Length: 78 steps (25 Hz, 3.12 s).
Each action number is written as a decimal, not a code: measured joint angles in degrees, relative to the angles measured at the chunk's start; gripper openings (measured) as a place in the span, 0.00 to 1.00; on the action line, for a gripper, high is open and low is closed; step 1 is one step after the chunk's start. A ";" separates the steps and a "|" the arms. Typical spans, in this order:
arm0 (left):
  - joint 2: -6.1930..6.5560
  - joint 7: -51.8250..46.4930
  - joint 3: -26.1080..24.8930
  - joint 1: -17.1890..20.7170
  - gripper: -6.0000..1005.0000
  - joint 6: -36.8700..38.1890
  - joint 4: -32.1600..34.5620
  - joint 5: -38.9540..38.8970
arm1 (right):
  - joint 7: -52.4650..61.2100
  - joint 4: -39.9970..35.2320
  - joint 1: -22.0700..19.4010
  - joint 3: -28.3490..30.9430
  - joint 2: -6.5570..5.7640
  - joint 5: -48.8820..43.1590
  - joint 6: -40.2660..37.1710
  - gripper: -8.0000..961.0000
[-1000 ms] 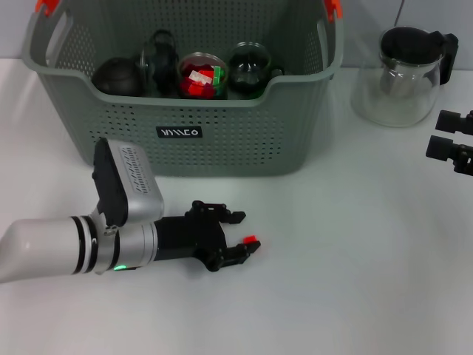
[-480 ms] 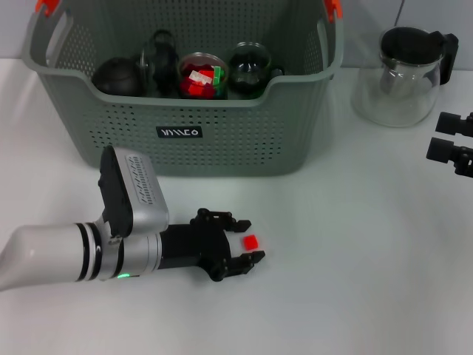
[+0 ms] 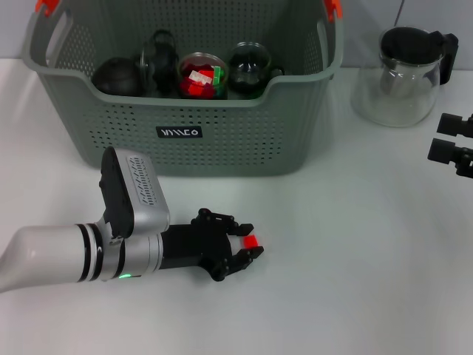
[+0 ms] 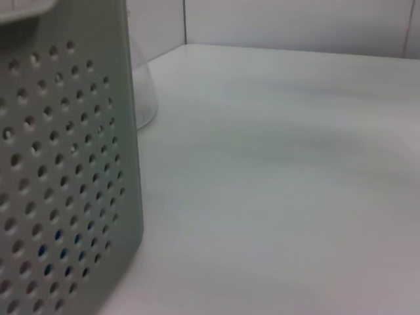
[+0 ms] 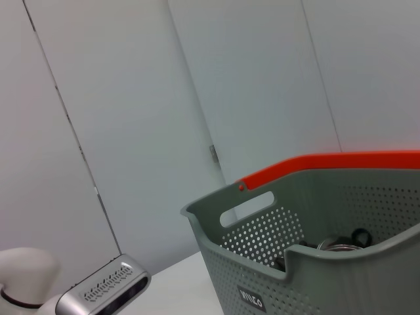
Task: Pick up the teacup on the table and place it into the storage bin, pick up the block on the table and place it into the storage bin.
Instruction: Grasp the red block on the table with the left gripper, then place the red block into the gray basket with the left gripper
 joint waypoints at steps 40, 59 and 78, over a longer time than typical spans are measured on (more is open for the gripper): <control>5.55 -28.07 -16.98 5.98 0.19 28.29 12.64 6.24 | 0.00 0.09 0.30 0.22 -0.09 0.00 -1.00 0.71; 11.33 -50.28 -40.01 -5.85 0.19 43.90 14.43 -1.85 | 0.00 0.01 -0.08 0.10 -0.07 -0.01 -1.35 0.71; 11.57 -61.80 -7.20 -19.98 0.19 -2.94 20.03 22.23 | 0.00 0.11 -0.24 0.33 0.61 -2.74 -1.43 0.72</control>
